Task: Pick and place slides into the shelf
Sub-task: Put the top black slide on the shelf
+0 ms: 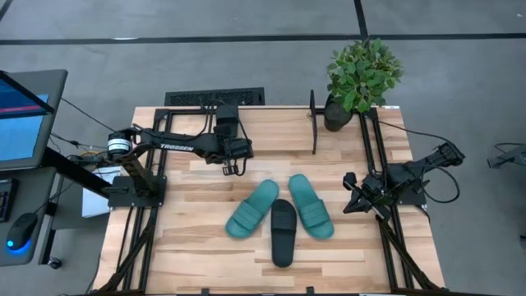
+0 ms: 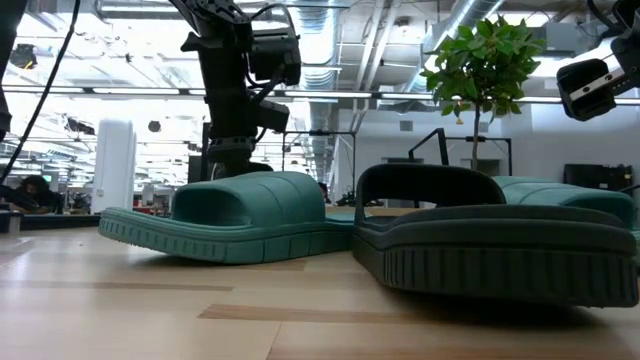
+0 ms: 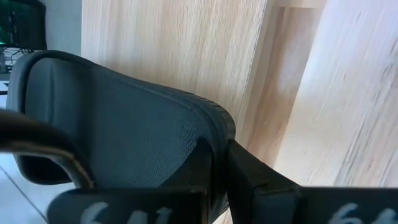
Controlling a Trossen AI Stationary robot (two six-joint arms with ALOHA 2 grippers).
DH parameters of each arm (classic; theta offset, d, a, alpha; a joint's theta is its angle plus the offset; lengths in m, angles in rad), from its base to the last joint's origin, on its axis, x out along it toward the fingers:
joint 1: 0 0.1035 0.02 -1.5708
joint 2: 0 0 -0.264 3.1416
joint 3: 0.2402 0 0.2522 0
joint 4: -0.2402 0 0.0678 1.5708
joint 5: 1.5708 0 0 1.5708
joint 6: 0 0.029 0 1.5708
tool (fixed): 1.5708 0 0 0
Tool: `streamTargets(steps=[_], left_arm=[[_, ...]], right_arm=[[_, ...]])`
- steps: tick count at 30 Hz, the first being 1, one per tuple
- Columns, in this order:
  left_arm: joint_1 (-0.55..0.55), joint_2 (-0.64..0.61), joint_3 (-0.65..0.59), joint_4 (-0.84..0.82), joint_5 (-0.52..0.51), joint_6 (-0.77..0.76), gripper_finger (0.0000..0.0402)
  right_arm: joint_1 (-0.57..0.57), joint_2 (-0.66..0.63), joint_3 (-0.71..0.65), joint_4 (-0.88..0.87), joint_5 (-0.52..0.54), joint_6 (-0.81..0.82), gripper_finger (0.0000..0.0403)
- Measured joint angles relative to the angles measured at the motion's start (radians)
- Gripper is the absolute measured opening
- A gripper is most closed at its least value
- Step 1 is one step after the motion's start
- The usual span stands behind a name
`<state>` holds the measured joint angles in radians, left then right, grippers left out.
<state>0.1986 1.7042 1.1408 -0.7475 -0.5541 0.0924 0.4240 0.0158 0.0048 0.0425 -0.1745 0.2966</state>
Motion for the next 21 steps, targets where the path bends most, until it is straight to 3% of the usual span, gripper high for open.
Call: streamTargets(steps=[21], left_arm=[[0.009, -0.001, 0.0, -0.04, 0.059, 0.002, 0.0012]], right_arm=[[0.0, 0.0, 0.0, 0.0, 0.0, 0.0, 0.0001]])
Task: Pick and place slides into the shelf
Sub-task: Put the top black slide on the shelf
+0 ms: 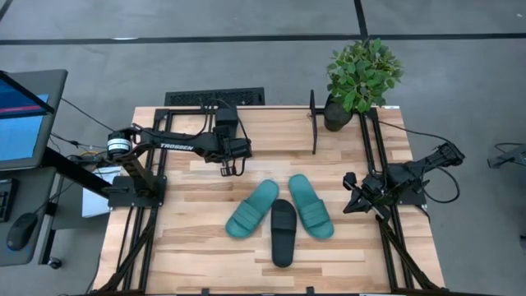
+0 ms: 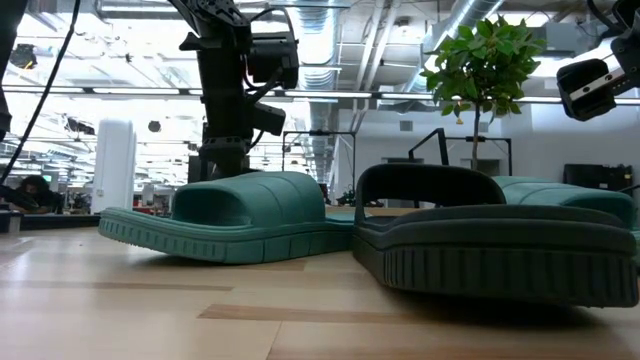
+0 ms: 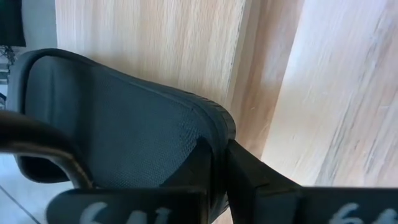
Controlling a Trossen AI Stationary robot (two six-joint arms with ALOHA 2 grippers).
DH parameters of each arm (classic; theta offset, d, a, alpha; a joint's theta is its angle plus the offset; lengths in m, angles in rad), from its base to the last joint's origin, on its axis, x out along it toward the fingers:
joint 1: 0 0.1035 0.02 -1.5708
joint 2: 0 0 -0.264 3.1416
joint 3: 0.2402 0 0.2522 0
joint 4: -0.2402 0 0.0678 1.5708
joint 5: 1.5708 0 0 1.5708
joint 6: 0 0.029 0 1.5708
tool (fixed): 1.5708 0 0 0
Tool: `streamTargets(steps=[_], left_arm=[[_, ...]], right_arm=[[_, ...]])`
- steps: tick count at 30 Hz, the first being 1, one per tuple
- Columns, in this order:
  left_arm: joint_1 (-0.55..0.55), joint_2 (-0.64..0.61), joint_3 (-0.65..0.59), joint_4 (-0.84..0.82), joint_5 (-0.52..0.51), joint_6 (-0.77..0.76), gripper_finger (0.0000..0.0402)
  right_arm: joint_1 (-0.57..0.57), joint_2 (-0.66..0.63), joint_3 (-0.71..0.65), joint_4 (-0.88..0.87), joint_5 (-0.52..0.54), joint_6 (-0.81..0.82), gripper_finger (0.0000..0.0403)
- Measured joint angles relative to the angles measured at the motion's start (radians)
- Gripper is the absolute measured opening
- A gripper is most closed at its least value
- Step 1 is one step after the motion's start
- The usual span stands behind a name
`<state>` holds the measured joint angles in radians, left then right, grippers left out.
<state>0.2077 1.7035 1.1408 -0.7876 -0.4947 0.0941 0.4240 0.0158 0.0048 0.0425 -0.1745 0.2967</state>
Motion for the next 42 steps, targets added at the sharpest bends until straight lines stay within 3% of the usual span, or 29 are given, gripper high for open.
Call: streamTargets(steps=[7, 21, 34, 42], left_arm=[[0.0, 0.0, 0.0, 0.0, -0.003, -0.018, 0.0052], [0.0, 0.0, 0.0, -0.007, 0.016, -0.028, 0.0065], [0.0, 0.0, 0.0, -0.008, 0.017, -0.027, 0.0127], [-0.01, 0.0, 0.0, -0.027, 0.018, -0.027, 0.0135]], right_arm=[[0.0, 0.0, 0.0, 0.0, 0.0, 0.0, 0.0001], [0.0, 0.0, 0.0, 0.0, 0.0, 0.0, 0.0001], [0.0, 0.0, 0.0, 0.0, 0.0, 0.0, 0.0001], [0.0, 0.0, 0.0, 0.0, 0.0, 0.0, 0.0001]])
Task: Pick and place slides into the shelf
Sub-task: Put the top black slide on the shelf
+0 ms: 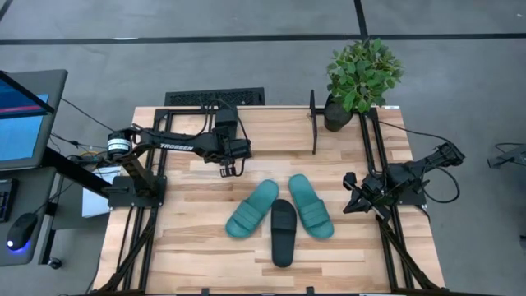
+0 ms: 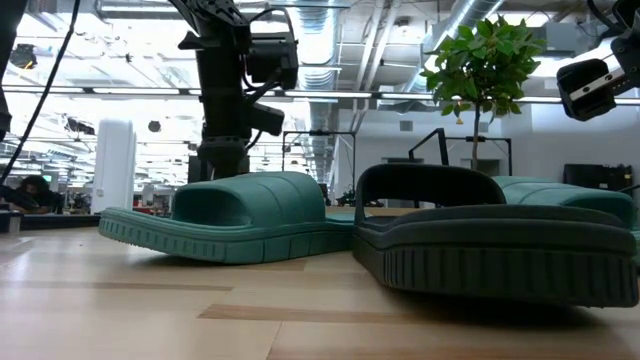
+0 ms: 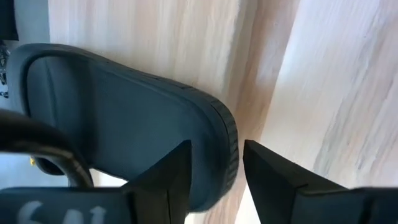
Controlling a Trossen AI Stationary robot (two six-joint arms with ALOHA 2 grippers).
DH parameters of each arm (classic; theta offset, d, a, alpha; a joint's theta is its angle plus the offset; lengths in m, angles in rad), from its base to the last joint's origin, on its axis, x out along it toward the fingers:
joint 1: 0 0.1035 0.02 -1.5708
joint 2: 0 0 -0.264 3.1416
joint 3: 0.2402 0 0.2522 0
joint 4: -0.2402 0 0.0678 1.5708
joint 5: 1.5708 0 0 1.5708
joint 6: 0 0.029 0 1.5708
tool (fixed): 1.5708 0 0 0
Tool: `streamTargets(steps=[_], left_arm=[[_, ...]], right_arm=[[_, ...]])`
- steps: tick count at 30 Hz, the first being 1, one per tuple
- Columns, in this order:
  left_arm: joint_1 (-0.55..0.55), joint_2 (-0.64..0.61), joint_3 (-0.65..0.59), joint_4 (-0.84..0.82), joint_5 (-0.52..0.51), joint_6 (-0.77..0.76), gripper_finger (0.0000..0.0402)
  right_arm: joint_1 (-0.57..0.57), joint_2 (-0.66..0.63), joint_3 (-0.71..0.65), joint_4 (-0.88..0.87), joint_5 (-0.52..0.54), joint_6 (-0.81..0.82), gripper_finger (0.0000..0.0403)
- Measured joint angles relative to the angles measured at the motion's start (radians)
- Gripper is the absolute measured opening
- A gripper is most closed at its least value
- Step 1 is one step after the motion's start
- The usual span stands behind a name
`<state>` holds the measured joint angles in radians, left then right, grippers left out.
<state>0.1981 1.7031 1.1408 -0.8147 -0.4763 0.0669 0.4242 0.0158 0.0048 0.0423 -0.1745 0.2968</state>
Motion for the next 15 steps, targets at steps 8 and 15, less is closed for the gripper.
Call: streamTargets(steps=[8, 15], left_arm=[[-0.027, 0.0, 0.001, -0.061, 0.0, 0.001, 0.0135], [-0.058, 0.0, 0.059, -0.13, 0.111, 0.028, 0.0135]], right_arm=[[0.0, 0.0, 0.0, 0.0, 0.0, 0.0, 0.0001], [0.0, 0.0, 0.0, 0.0, 0.0, 0.0, 0.0001]])
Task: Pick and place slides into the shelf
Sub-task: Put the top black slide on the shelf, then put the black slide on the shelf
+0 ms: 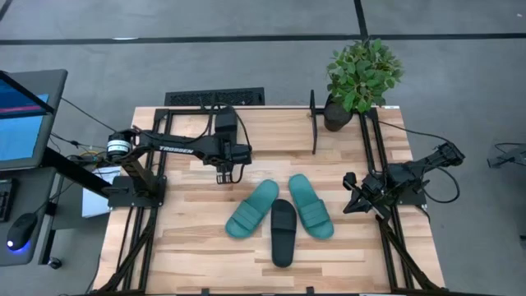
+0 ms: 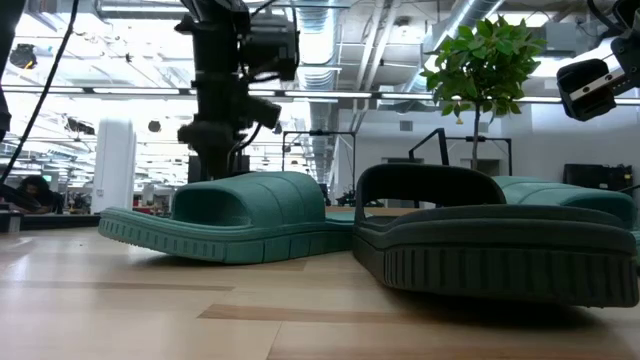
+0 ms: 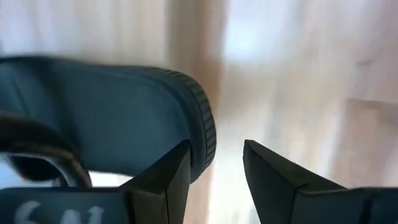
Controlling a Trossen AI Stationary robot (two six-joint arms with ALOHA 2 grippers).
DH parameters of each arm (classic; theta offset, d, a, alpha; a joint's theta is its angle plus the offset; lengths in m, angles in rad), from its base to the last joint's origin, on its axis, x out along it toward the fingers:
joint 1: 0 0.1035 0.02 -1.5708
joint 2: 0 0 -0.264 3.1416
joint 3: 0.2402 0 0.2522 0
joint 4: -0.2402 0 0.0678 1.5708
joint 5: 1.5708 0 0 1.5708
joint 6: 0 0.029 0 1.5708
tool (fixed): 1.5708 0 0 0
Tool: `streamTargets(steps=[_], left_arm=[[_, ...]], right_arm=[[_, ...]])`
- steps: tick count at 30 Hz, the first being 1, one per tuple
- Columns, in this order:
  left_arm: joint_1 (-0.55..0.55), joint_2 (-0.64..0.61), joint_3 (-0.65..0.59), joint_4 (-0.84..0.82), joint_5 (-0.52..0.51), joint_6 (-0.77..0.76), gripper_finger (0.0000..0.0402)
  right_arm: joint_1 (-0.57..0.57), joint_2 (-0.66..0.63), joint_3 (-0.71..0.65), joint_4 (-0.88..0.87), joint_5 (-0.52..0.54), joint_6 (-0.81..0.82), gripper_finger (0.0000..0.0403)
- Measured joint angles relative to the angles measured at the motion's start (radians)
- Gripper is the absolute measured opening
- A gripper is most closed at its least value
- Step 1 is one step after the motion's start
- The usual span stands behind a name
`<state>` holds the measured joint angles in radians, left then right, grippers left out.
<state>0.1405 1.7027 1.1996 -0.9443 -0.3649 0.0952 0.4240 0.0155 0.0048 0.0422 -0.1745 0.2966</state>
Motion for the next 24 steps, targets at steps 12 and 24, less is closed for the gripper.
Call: streamTargets(steps=[12, 24], left_arm=[[-0.031, -0.151, 0.097, -0.022, 0.011, 0.007, 0.0135], [-0.078, -0.511, 0.085, 0.129, 0.137, -0.162, 0.0135]], right_arm=[[0.0, 0.0, 0.0, 0.0, 0.0, 0.0, 0.0001], [0.0, 0.0, 0.0, 0.0, 0.0, 0.0, 0.0001]])
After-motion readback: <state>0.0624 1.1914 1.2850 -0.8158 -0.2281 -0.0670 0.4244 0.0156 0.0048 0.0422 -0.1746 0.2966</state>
